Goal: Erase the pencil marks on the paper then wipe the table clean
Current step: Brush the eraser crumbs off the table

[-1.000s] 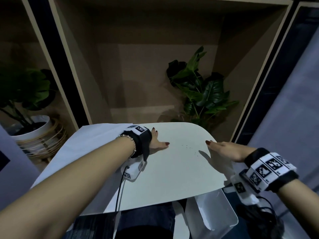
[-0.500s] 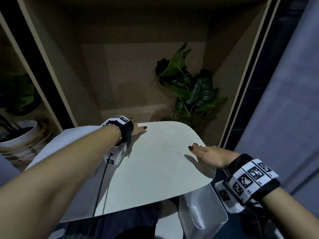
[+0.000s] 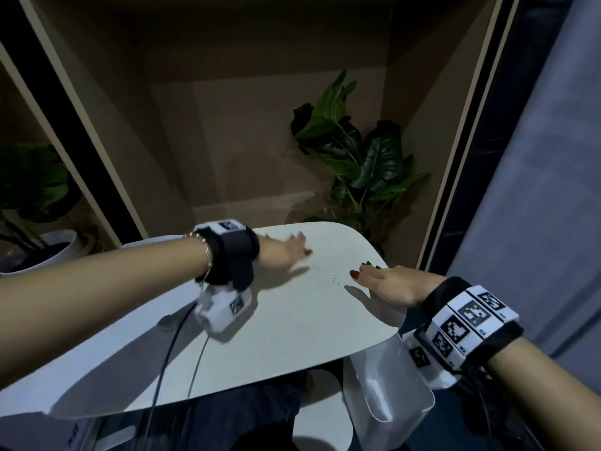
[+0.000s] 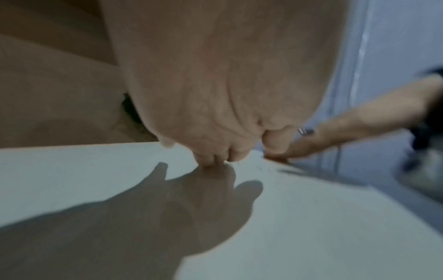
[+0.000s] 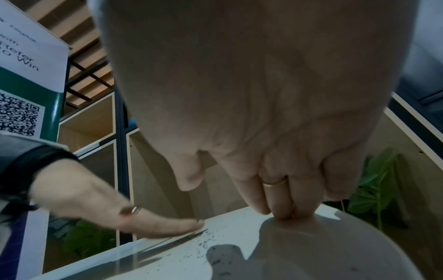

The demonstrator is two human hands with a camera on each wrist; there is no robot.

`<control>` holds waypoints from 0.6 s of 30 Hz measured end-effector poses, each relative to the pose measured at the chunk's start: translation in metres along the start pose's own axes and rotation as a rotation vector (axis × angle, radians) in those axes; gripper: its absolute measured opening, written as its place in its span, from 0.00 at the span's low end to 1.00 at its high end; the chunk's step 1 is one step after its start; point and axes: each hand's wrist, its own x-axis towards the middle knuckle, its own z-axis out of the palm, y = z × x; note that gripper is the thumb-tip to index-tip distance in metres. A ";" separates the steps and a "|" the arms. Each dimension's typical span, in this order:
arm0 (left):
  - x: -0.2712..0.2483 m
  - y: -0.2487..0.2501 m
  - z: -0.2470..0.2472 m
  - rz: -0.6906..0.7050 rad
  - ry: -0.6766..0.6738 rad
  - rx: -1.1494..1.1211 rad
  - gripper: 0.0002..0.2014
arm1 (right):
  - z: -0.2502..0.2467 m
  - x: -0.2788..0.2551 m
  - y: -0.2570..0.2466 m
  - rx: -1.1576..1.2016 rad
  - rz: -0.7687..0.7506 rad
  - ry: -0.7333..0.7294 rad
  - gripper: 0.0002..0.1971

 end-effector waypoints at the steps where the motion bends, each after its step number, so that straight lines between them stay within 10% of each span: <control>1: 0.009 -0.004 -0.011 -0.036 0.077 -0.008 0.28 | 0.000 0.000 -0.001 0.001 -0.001 0.000 0.37; 8: 0.081 -0.055 -0.020 -0.295 0.121 0.113 0.31 | -0.004 -0.005 0.001 0.051 -0.003 0.004 0.35; 18: 0.022 -0.016 -0.003 0.109 -0.251 0.243 0.27 | -0.005 -0.010 -0.005 -0.043 -0.021 -0.009 0.30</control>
